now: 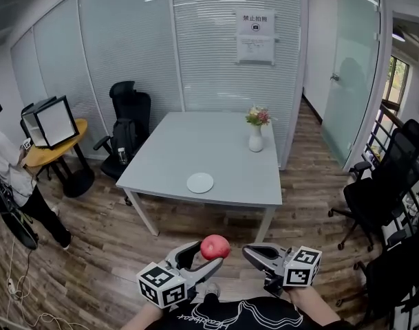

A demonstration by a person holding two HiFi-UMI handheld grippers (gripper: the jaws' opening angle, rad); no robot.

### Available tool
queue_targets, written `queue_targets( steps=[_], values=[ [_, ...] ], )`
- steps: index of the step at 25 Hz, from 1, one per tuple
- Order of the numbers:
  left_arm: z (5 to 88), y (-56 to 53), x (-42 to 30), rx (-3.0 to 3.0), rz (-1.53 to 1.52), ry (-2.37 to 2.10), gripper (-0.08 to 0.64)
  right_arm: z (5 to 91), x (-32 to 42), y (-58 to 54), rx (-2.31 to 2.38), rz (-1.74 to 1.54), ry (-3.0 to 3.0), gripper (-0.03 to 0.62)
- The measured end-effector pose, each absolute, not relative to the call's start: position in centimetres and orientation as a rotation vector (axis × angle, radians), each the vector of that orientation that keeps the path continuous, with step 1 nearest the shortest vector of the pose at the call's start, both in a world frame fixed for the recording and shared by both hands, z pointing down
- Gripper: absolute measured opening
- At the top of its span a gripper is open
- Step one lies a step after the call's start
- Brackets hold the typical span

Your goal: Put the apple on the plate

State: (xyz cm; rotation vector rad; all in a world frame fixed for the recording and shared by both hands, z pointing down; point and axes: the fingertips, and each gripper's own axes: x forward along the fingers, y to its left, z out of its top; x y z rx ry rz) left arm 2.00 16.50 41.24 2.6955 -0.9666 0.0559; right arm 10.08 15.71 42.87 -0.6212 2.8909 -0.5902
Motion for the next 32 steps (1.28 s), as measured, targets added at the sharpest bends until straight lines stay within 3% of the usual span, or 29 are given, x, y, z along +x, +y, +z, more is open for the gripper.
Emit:
queue_targets(
  steps=[18, 32],
  values=[
    [40.8, -7.0, -7.9, 2.686, 0.069, -0.97, 0.31, 41.6, 1.1, -7.6, -0.69, -0.641, 2.839, 0.009],
    [42.2, -13.3, -10.8, 2.666, 0.059, -0.961, 0.31, 42.5, -1.8, -12.9, -0.735, -0.656, 2.868, 0.009]
  ],
)
